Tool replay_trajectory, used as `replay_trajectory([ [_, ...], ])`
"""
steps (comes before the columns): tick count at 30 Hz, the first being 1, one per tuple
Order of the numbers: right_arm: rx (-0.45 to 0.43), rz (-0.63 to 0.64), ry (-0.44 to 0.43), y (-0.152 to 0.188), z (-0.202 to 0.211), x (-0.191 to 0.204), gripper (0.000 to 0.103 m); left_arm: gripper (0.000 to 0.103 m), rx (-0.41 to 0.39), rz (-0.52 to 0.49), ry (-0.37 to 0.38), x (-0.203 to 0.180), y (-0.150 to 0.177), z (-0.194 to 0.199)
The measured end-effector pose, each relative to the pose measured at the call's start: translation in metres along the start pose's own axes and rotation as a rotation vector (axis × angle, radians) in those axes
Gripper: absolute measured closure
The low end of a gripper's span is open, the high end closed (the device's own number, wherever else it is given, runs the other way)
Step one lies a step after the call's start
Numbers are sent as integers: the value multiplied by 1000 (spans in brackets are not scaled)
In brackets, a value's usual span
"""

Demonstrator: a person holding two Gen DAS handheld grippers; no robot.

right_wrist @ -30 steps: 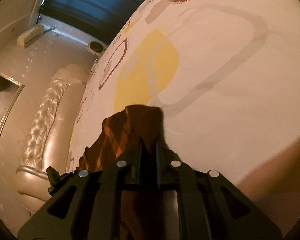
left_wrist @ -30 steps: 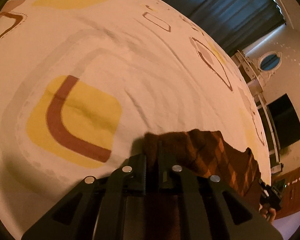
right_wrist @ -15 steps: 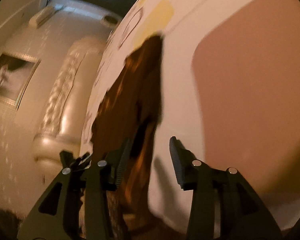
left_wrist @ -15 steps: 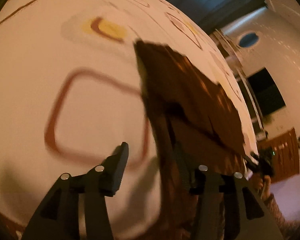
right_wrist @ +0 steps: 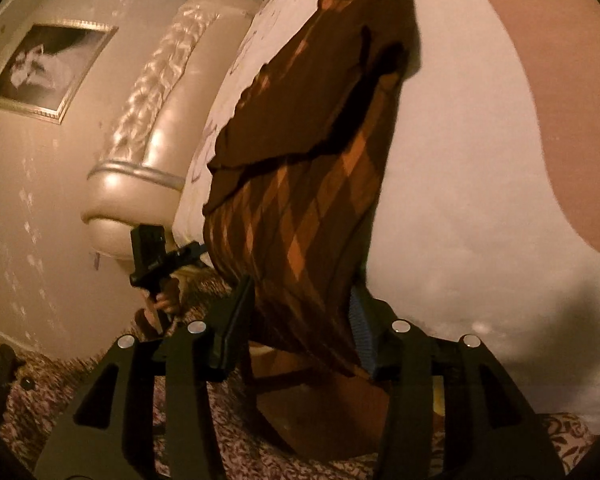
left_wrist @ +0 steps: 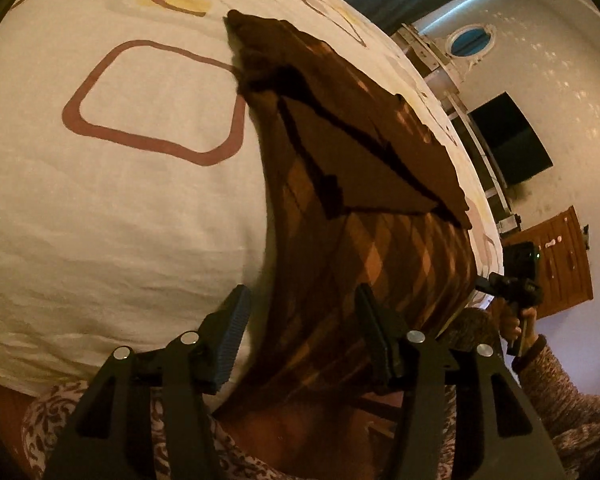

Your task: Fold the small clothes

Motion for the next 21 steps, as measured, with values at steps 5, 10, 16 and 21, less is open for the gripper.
replay_trajectory([
  [5,75,39,5,8,-24,9,55,42,59,-25,31,-8,11,-8],
  [10,159,97,37,19,-56,19,56,42,92,-66,16,-14,16,-13],
  [16,172,145,68,22,-63,25,91,92,126,-55,-7,-7,22,-19],
  [21,107,161,34,17,-48,38,100,98,88,-113,62,-25,17,-14],
])
Point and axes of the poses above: each gripper's, at about its wrist camera, not at the fingertips, and z roughly against the way its jaws point, x to its left, y to its underside, the point moved 5 cm from there along -z, roughly the way its jaws point, and after that the axes turned 9 degrees about -x, right-handed, at the moved point
